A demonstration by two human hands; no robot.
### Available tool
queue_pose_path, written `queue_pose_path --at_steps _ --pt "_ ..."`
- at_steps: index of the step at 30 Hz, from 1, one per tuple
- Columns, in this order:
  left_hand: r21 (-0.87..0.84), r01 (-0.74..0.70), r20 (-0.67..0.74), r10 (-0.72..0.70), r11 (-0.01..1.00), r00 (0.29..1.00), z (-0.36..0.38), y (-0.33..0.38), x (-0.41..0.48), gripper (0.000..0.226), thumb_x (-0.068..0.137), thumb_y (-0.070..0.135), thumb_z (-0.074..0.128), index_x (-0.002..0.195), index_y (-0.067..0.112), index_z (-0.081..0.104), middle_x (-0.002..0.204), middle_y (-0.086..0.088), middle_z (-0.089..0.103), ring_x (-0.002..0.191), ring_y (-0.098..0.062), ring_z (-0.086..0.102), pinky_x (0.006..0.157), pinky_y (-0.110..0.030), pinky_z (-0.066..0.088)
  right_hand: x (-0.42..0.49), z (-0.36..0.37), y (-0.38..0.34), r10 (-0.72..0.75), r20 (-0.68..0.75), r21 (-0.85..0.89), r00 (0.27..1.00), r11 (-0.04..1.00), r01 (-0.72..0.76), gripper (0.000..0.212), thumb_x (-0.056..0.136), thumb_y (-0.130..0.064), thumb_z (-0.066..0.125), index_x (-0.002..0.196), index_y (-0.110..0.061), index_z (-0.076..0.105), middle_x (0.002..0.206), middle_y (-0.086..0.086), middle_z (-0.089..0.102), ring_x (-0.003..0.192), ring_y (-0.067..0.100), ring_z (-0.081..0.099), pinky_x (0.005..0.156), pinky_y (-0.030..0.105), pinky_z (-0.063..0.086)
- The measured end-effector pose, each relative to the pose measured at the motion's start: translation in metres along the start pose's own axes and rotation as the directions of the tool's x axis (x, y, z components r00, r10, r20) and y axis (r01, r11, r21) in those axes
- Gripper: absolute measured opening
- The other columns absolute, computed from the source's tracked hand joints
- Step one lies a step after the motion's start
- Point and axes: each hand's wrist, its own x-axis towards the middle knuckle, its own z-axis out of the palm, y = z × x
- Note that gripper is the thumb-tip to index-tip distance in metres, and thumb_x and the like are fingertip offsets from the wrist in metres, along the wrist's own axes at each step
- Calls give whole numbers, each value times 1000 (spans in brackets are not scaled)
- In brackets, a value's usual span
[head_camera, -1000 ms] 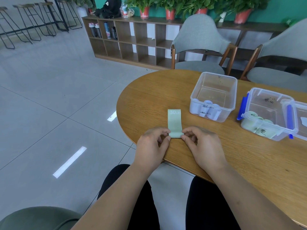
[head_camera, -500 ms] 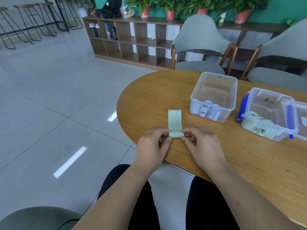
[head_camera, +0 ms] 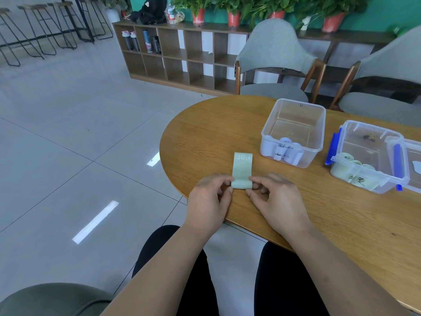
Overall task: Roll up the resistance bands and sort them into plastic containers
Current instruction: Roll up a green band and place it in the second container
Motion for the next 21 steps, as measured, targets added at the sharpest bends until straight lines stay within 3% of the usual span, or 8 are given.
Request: queue_pose_path --at_steps 4,7,11,21 --pt "-11 20 3 -20 1000 1000 0 0 0 26 94 17 76 118 27 74 98 20 68 79 -6 55 73 -15 45 0 -3 -5 43 3 53 999 998 -43 41 86 -23 84 125 -30 72 90 -21 67 82 4 62 81 31 57" --pt "-16 28 6 -28 999 1000 -1 1 0 27 93 17 76 118 27 74 98 19 68 80 -8 57 73 -13 45 -1 -6 -7 66 -1 107 998 992 -65 33 87 -25 84 117 -31 71 89 -22 68 83 2 64 79 27 57" --pt "-12 34 6 -34 999 999 0 0 1 26 94 17 76 118 27 74 98 20 69 81 -7 58 74 -13 45 0 -4 -6 42 -20 85 999 996 -40 23 88 -24 83 109 -29 74 89 -21 69 82 2 64 77 30 58" --pt "7 43 18 -43 999 999 0 0 2 28 94 19 75 120 30 73 101 21 69 80 -6 57 73 -19 49 1 -2 -2 45 -26 71 999 997 -43 29 85 -19 85 111 -27 77 91 -21 70 80 3 63 76 35 59"
